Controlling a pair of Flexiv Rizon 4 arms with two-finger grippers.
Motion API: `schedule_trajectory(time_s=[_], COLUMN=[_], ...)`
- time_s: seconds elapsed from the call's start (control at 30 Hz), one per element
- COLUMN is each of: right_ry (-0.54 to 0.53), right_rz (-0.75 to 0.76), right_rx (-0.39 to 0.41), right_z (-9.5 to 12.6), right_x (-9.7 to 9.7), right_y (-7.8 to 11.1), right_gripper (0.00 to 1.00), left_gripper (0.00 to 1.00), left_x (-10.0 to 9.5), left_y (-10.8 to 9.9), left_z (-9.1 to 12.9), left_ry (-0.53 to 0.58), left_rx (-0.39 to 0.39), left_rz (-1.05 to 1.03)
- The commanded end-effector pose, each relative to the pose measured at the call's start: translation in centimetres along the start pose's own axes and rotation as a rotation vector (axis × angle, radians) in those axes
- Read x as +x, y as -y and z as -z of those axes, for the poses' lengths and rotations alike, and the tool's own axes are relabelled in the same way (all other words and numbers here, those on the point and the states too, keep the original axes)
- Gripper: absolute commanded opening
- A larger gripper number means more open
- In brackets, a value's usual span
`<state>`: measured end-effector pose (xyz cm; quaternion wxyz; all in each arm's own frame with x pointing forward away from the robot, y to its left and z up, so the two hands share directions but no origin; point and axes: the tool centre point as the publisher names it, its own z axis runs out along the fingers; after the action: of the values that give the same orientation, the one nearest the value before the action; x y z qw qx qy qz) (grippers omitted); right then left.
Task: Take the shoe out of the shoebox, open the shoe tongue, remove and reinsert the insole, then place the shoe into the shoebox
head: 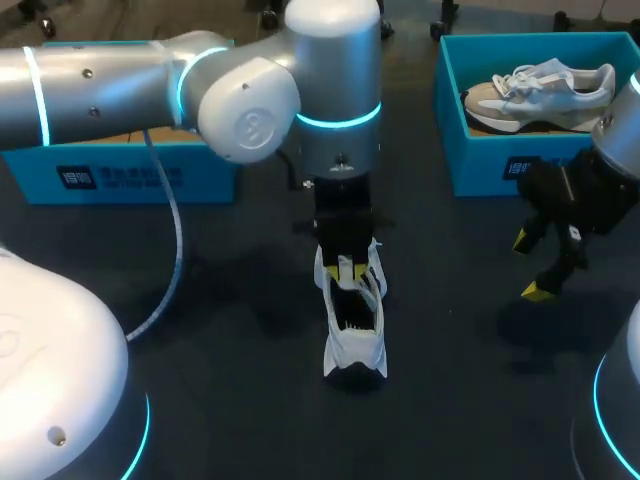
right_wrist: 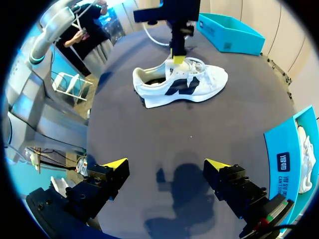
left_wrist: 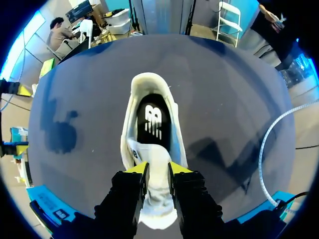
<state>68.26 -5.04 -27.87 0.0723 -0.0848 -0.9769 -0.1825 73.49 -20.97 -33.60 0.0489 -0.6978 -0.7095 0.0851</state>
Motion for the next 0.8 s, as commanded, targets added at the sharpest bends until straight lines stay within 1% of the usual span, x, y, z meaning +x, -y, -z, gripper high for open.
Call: schedule_trajectory(time_s=[0.03, 0.1, 0.2, 0.3, 0.33, 0.47, 0.5, 0.57, 0.6, 0.7, 0.8], right_ry=[0.001, 0.001, 0.001, 0.001, 0.001, 0.001, 0.001, 0.001, 0.001, 0.001, 0.001], right_rz=[0.0, 0.0, 0.0, 0.0, 0.0, 0.0, 0.0, 0.0, 0.0, 0.0, 0.0], right_rx=[0.001, 0.001, 0.001, 0.001, 0.001, 0.001, 0.001, 0.001, 0.001, 0.001, 0.001], right_z=[0.0, 0.0, 0.0, 0.0, 0.0, 0.0, 0.0, 0.0, 0.0, 0.0, 0.0], right_x=[0.0, 0.0, 0.0, 0.0, 0.0, 0.0, 0.0, 0.0, 0.0, 0.0, 0.0], right_y=[0.0, 0.0, 0.0, 0.0, 0.0, 0.0, 0.0, 0.0, 0.0, 0.0, 0.0], right_gripper=[1.0, 1.0, 1.0, 1.0, 1.0, 1.0, 1.0, 1.0, 1.0, 1.0, 1.0], left_gripper=[0.24, 0.24, 0.24, 0.24, 0.24, 0.24, 0.24, 0.24, 0.24, 0.23, 0.24], left_x=[-0.1, 0.0, 0.2, 0.3, 0.2, -0.2, -0.3, -0.2, 0.0, 0.5, 0.9], left_y=[0.4, 0.6, 0.7, 0.9, 0.9, 0.9, 1.0, 1.2, 1.4, 1.9, 2.5], left_z=[-0.9, -0.3, 1.3, 1.8, 1.7, -0.6, -1.1, -1.4, -1.0, 1.0, 2.9], left_ry=[-0.003, 0.005, 0.035, 0.041, 0.041, 0.004, -0.007, -0.011, -0.007, 0.029, 0.048], left_rx=[-0.002, -0.016, -0.036, -0.042, -0.042, -0.013, -0.016, -0.015, -0.02, -0.044, -0.062], left_rz=[-0.006, -0.011, -0.014, -0.019, -0.02, -0.014, -0.008, -0.008, -0.01, -0.01, -0.005])
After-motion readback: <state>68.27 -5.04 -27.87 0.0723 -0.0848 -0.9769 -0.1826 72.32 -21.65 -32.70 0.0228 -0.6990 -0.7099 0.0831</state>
